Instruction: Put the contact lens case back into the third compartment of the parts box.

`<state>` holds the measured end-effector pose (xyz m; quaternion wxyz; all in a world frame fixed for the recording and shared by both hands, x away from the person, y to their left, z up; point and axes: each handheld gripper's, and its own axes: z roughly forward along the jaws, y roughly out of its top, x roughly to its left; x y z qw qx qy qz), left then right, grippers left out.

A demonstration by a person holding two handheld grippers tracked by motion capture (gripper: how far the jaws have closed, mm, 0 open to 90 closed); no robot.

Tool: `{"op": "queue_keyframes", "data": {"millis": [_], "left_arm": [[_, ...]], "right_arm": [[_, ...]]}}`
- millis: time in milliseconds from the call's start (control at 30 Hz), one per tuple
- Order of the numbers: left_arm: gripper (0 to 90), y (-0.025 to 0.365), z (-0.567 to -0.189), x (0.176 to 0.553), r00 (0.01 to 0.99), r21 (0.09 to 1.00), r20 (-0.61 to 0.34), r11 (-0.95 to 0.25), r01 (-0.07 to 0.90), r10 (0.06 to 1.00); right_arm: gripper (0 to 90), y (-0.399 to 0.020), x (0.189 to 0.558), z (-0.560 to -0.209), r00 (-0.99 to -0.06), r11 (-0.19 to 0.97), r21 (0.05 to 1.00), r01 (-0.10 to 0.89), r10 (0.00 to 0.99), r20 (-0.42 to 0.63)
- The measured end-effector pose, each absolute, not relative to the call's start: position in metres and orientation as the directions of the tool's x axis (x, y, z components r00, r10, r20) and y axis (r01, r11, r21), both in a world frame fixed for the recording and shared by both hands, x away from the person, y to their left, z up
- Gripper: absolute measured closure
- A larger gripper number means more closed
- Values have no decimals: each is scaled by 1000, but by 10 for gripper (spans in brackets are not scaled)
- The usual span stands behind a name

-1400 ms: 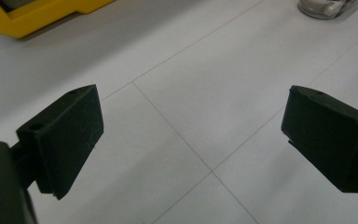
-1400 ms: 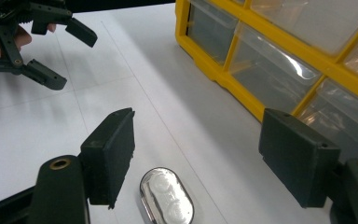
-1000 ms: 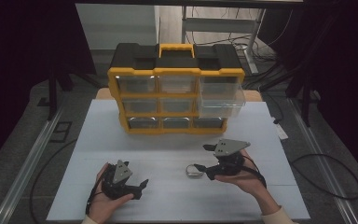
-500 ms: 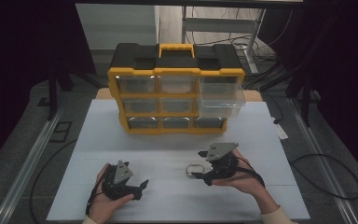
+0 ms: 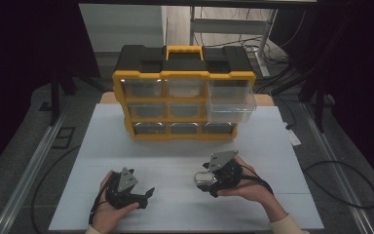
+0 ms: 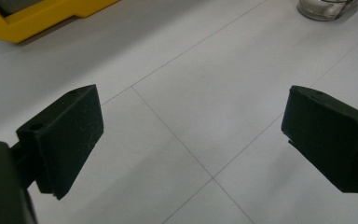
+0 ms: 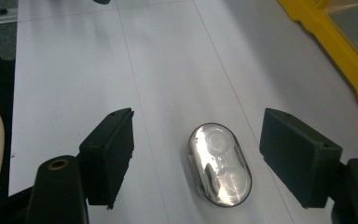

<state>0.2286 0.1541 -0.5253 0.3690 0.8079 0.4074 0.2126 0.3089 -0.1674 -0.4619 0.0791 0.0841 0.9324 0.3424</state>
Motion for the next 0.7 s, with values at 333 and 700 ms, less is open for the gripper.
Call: {"op": "queue_keyframes", "data": {"millis": [333, 700], "left_arm": [[61, 154, -525, 229, 580, 771, 34, -391, 503, 814], [61, 154, -525, 228, 577, 770, 37, -391, 504, 816]], "right_arm": [[261, -167, 313, -466, -975, 767, 632, 113, 209, -79], [251, -163, 322, -479, -974, 811, 573, 115, 204, -94]]}}
